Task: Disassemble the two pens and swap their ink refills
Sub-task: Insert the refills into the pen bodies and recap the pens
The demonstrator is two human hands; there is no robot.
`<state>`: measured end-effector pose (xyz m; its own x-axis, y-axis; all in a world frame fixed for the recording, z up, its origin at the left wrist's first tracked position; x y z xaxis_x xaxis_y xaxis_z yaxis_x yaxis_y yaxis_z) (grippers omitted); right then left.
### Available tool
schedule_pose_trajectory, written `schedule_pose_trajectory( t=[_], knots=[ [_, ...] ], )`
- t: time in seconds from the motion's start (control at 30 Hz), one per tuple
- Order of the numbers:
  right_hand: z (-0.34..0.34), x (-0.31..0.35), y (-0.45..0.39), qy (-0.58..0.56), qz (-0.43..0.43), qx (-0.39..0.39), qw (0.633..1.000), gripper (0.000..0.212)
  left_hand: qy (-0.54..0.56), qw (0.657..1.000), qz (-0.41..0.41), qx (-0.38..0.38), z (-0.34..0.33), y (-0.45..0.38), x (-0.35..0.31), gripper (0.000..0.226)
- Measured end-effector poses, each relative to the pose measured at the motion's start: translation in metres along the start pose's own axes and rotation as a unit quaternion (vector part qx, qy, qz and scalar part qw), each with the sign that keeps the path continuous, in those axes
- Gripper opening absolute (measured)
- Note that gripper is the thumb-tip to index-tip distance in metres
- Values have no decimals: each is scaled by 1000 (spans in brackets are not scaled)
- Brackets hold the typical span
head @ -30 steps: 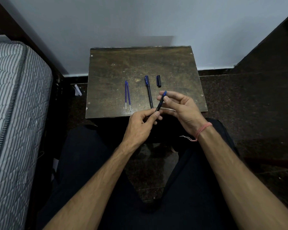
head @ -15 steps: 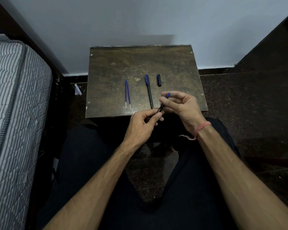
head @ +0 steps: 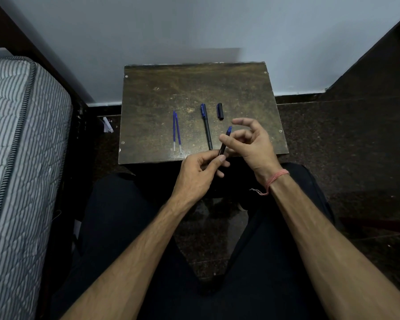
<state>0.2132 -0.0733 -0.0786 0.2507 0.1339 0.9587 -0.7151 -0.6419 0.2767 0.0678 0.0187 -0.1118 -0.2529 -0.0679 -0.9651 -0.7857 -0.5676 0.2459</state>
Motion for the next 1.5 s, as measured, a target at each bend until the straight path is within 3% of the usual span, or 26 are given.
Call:
schedule_pose_trajectory(
  t=[0.13,0.23,0.33,0.4,0.5,0.6,0.73,0.9,1.03,1.17,1.27,1.37,1.5],
  knots=[
    [-11,-4,1,-52,-21,59,997,35,4,1000,8,-9,1,-4,0,21],
    [-5,-4,1,-47,-12,35,998,25,0,1000,7,-2,2,-3,-1,22],
    [2,-2,-1,-37,3,-13,999,41,3,1000,-1,5,2,-1,-3,21],
    [-1,-4,-2,-61,-7,-6,998,50,3,1000,1,2,2,-2,-4,22],
    [-9,-9,-3,-108,-33,51,992,34,2,1000,6,0,2,-4,-3,22],
    [-5,-8,-2,-87,-18,42,995,23,-2,1000,7,6,1,-3,-1,22],
    [2,-6,-4,-103,-9,-7,995,42,-2,1000,4,15,0,-4,-1,23],
    [-15,-13,-2,-118,-53,95,987,28,1,999,2,32,-4,-3,-2,22],
    [-5,-11,-1,-70,-30,35,996,13,-17,1000,9,24,-3,-3,1,22],
    [3,-7,1,-53,-6,-26,998,15,-23,1000,2,-2,2,-6,0,17],
    [-6,-9,1,-58,-22,14,998,12,-8,1000,-2,19,-2,-7,-2,20],
    [-17,-9,1,-61,-44,88,993,25,41,997,-1,65,-9,-7,-3,20],
    [-13,-10,2,-38,-41,29,998,18,48,997,20,48,-9,-8,3,19]
  ],
)
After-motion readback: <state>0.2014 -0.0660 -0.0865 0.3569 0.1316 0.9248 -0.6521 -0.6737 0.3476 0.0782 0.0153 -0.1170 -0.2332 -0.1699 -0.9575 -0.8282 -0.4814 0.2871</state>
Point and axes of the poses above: each hand's wrist, its own y-axis away from the middle knuckle, its own z-axis out of the back of the hand, x = y × z, the point moved 8 cm from there along -y, towards the middle knuckle
